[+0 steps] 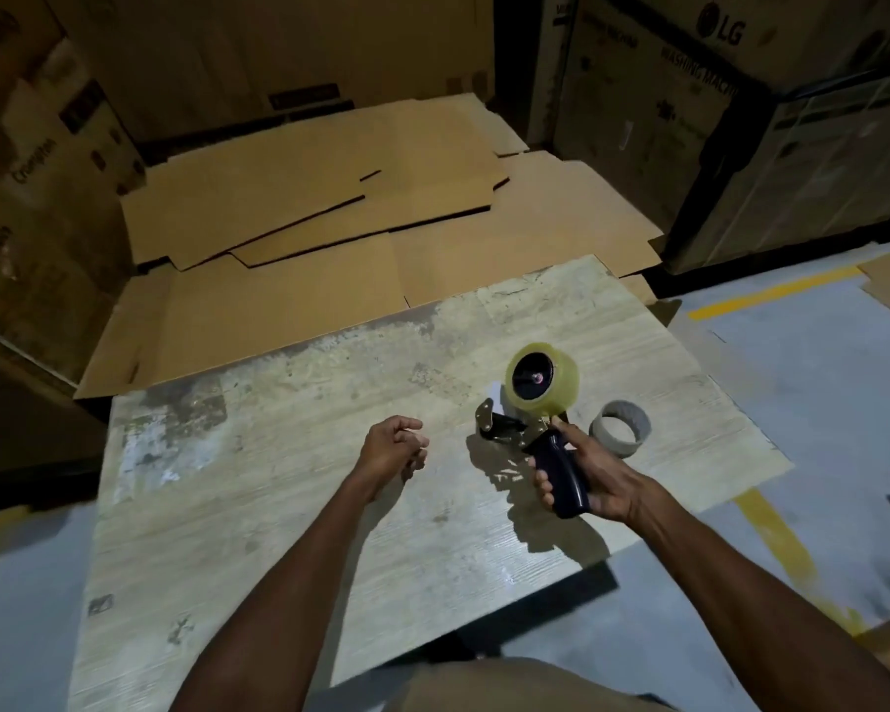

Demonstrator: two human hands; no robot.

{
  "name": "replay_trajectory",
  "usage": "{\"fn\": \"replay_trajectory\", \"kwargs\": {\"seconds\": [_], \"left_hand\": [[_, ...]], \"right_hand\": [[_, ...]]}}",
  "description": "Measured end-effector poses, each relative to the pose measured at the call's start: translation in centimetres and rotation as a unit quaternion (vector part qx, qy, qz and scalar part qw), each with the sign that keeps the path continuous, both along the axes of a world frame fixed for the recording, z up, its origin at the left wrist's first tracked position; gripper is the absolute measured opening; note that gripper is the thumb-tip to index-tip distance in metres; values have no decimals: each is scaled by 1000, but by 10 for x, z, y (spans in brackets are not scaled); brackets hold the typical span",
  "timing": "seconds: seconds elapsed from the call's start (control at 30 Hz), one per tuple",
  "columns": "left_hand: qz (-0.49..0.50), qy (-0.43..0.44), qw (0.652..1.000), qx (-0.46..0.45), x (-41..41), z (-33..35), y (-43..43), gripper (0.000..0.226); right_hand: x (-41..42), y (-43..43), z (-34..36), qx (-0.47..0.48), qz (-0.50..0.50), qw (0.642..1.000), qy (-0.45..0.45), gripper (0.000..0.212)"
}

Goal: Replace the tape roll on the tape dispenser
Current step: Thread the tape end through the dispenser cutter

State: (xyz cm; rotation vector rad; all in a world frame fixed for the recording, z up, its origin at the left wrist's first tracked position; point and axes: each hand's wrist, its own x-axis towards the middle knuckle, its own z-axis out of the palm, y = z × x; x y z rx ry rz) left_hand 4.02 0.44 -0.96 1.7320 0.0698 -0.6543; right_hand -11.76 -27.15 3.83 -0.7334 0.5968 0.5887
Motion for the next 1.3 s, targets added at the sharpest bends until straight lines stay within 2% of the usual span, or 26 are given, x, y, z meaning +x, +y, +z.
{"fn": "replay_trajectory", "kwargs": {"seconds": [0.13,0.3,0.47,0.57,0.67,0.73,0.93,1.1,1.3], "left_hand": [[-13,-5,1000,-2,-23,22,-16,5],[-20,20,999,18,-59,41,-54,18],[-1,193,981,-8,-119,47,-94,55],[-4,314,944,-98,-159,51,-111,76],[-1,387,902,-193,-194,67,-129,90],[6,394,885,-249,-212,79,-143,88],[48,361,855,-369,-258,111,-179,58],[44,333,837,-432,-287,120,-184,35],[-12,346,824,-449,-305,121,-174,40]], "right_hand": [[-11,-11,24,-8,-2,999,-38,59],[-40,-32,45,-48,26,998,-38,57],[-79,-57,70,-89,53,994,-40,60],[-100,-76,83,-85,68,993,-50,64],[-125,-95,96,-94,84,990,-62,64],[-141,-106,102,-96,94,989,-69,62],[-187,-122,106,-64,105,987,-99,61],[-214,-127,107,-48,77,988,-126,61],[-232,-137,115,-119,86,976,-160,67]]}}
